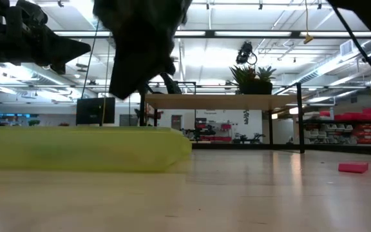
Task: Pack school essentials
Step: Put the red eraser into the supply box
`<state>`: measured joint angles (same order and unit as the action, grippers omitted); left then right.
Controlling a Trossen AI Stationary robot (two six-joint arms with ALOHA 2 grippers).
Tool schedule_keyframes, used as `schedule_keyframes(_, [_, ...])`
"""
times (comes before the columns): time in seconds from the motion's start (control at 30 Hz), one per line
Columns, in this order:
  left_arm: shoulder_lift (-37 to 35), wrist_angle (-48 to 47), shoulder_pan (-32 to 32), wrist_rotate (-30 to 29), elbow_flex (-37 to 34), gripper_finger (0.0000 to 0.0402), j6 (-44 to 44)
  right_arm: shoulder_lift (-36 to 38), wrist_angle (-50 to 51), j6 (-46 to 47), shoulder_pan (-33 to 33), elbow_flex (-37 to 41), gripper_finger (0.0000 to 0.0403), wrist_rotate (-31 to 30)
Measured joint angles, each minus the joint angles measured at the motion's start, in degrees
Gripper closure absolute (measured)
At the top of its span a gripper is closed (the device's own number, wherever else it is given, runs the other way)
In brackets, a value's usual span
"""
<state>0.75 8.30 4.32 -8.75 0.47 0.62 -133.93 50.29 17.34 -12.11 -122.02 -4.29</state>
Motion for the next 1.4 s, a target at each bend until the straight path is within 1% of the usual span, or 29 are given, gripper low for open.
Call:
schedule_keyframes(0.1, [-0.02, 0.04, 0.00, 0.00, 0.00, 0.0375, 0.00, 3.20, 3.68, 0.79, -1.18, 0.00, 0.0308, -1.12])
schedule_keyframes(0.3, [-0.02, -0.03, 0.00, 0.00, 0.00, 0.0367, 0.00, 8.55, 14.89, 6.54, -4.29, -0.03, 0.0308, -5.85])
schedule_keyframes(0.5, [-0.02, -0.03, 0.00, -0.02, 0.00, 0.0370, 0.00, 9.75, 25.47, 14.08, -7.89, -0.02, 0.0308, -10.61])
schedule_keyframes(0.6, [-0.01, -0.04, 0.00, -0.01, 0.00, 0.0374, 0.00, 9.49, 26.64, 16.44, -9.09, 1.88, 0.0308, -11.19])
schedule_keyframes(0.73, [-0.02, -0.03, 0.00, 0.00, 0.00, 0.0376, 0.00, 9.86, 26.14, 18.94, -9.47, 9.91, 0.0308, -9.45])
schedule_keyframes(0.83, [0.00, -0.14, 0.00, -0.01, 0.00, 0.0372, 0.00, 11.59, 25.51, 20.91, -9.31, 18.47, 0.0308, -5.65])
schedule_keyframes(0.93, [-0.02, -0.09, 0.00, 0.00, 0.00, 0.0368, 0.00, 14.85, 22.25, 22.94, -9.30, 27.52, 0.0308, -3.20])
schedule_keyframes(1.17, [-0.02, -0.06, 0.00, 0.00, 0.00, 0.0368, 0.00, 27.15, 11.32, 30.41, -10.01, 45.56, 0.0306, -2.51])
schedule_keyframes(1.27, [-0.02, -0.03, 0.00, -0.02, 0.00, 0.0372, 0.00, 31.62, 7.43, 32.98, -10.81, 51.30, 0.0299, -2.52])
schedule_keyframes(1.4, [-0.02, -0.04, 0.00, -0.01, 0.00, 0.0372, 0.00, 34.74, 1.88, 36.46, -12.23, 57.36, 0.0281, -2.86])
